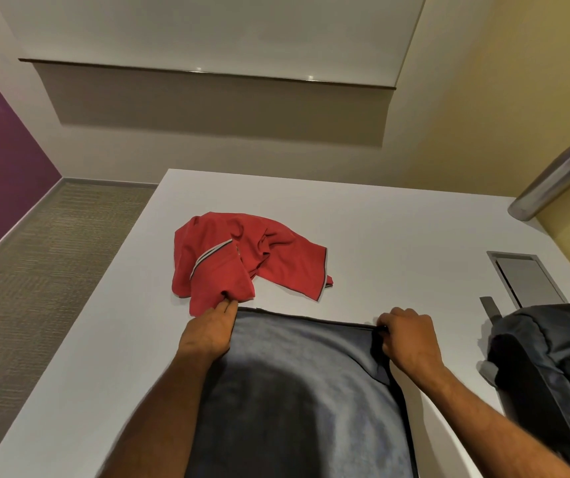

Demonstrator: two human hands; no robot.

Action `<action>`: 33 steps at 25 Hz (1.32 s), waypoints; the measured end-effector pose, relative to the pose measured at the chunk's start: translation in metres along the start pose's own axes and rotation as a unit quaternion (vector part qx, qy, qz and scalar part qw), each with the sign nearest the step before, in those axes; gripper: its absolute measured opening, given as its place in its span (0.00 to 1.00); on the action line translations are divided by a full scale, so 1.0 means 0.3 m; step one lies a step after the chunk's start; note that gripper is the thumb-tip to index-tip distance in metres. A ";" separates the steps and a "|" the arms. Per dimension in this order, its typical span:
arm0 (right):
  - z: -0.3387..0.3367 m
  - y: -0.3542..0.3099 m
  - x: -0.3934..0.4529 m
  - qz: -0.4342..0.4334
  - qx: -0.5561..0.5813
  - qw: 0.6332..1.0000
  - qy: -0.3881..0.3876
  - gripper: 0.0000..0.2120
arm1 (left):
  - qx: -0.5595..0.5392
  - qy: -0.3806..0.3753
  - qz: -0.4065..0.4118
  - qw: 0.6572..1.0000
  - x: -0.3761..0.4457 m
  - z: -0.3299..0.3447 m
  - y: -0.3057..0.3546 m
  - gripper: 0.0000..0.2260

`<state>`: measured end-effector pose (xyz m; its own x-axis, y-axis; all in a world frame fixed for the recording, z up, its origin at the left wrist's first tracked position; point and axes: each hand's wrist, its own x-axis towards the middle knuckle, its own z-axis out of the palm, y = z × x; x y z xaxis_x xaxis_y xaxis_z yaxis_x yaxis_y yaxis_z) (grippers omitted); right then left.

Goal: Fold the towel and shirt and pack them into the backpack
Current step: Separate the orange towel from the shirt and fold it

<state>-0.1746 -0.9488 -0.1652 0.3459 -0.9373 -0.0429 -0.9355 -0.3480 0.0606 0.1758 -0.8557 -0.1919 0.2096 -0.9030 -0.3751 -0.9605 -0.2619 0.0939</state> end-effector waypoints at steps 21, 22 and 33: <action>-0.091 -0.024 -0.203 0.044 -0.023 0.999 -0.003 0.10 | 0.103 0.187 0.121 0.970 -0.217 -0.047 -0.126 0.14; -0.105 -0.032 -0.231 0.047 -0.021 0.999 -0.007 0.10 | 0.102 0.202 0.137 0.964 -0.249 -0.048 -0.127 0.14; -0.148 -0.072 -0.560 0.018 -0.002 0.998 0.064 0.11 | 0.029 0.250 0.245 0.936 -0.541 0.005 -0.188 0.13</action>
<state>-0.2091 -0.7847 -0.1150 0.3188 -0.9437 0.0880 -0.9473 -0.3142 0.0628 0.1955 -0.6937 -0.1377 -0.2140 -0.9600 0.1806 -0.9690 0.2321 0.0853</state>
